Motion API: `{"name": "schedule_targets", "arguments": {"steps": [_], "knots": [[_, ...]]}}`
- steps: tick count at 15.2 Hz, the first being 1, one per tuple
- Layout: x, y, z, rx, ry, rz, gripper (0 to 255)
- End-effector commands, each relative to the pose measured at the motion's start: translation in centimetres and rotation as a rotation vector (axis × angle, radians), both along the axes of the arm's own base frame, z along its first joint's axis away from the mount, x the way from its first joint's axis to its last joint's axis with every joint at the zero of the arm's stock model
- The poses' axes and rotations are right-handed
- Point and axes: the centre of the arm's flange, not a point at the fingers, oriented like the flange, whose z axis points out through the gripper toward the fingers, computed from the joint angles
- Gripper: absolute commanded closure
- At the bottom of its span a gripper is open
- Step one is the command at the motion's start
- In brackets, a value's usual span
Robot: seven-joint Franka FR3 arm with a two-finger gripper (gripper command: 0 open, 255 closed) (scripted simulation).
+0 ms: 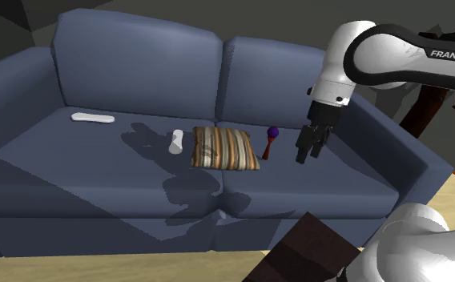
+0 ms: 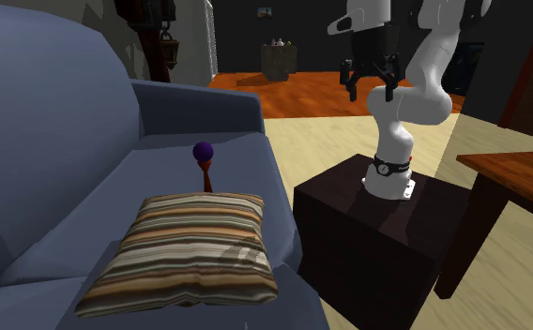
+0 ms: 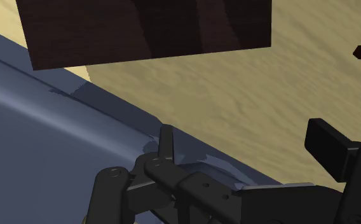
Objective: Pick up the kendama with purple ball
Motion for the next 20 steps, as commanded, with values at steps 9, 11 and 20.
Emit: {"name": "schedule_targets", "arguments": {"steps": [9,11,20], "knots": [[7.7,-6.7,-2.7,0.016,-0.007,-0.106,0],[9.5,-8.5,-3.4,0.02,-0.008,-0.132,0],[17.1,-17.1,-6.5,0.039,-0.016,-0.252,0]]}}
